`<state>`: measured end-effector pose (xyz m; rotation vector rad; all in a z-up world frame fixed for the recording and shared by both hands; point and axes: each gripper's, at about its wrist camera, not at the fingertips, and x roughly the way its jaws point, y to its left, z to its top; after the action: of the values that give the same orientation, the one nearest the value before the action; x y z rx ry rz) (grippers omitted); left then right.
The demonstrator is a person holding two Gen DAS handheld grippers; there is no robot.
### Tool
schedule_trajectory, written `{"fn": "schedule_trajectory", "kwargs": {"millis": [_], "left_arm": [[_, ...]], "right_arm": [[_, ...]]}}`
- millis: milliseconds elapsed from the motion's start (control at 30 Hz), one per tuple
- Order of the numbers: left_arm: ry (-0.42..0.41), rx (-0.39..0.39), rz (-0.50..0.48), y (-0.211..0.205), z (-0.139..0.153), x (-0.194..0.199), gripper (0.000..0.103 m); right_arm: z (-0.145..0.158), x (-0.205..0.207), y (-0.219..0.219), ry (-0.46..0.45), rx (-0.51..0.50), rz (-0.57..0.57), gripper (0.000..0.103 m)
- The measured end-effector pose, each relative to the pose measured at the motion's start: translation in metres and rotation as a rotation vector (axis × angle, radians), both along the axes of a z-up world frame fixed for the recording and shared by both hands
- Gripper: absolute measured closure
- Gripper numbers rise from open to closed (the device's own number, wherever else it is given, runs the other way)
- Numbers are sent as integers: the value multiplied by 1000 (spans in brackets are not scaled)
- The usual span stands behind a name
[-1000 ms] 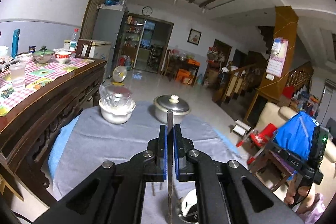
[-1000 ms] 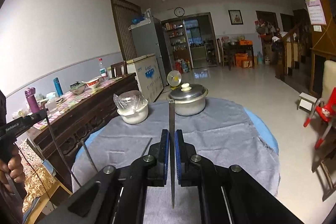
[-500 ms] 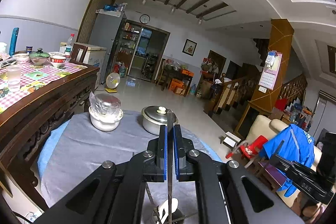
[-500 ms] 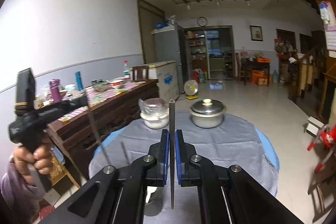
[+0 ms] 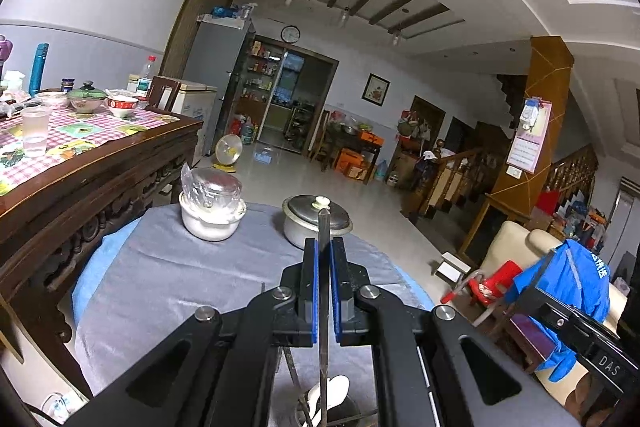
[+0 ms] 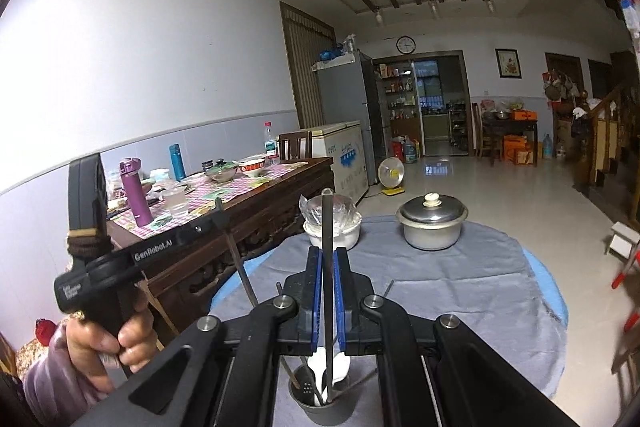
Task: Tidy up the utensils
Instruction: 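Lift both held chopsticks and lower them into the grey holder cup, then open both grippers to release the chopsticks into the cup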
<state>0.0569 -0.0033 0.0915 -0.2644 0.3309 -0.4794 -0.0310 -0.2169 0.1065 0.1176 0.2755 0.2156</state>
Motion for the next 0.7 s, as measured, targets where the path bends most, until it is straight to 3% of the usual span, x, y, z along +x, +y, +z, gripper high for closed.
{"fn": "schedule_trajectory", "kwargs": {"millis": [700], "left_arm": [[50,47,-9,-5,-26,-11,97]], "right_arm": [[-46,26,16,115,-3,-7,96]]}}
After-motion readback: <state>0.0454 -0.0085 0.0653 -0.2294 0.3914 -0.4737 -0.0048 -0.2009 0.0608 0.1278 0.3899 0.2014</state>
